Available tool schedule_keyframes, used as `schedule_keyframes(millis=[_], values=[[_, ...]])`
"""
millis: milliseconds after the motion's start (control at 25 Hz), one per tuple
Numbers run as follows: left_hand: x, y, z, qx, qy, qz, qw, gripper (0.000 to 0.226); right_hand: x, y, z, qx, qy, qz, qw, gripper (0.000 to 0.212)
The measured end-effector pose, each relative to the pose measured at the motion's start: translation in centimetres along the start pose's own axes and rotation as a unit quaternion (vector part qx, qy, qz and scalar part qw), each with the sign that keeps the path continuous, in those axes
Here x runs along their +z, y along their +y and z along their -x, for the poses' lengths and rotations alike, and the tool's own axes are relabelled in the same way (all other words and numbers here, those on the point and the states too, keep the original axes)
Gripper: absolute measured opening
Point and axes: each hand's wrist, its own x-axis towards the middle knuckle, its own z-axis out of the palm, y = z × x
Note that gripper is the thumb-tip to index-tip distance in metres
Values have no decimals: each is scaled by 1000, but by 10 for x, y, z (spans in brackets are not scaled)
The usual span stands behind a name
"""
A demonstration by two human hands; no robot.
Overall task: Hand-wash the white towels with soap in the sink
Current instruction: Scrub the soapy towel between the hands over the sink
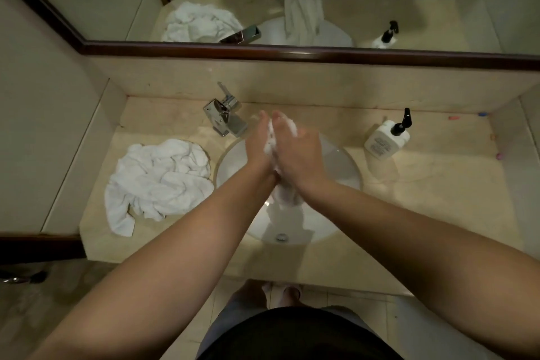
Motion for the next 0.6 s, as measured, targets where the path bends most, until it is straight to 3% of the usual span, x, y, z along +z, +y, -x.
schedule_keyframes(millis=[120,280,440,600], values=[[8,-3,8,7,1,-15,1000,53,-8,-17,-17,66,85,-36,994,43],[3,9,7,-6,-23,43,999,43,-3,-10,6,-2,12,6,1000,42],[16,8,11,-1,-28,31,999,54,-13,-29,-18,44,86,-10,995,49],[6,9,2,19,-4,51,999,49,-5,-17,10,-28,9,24,999,48]])
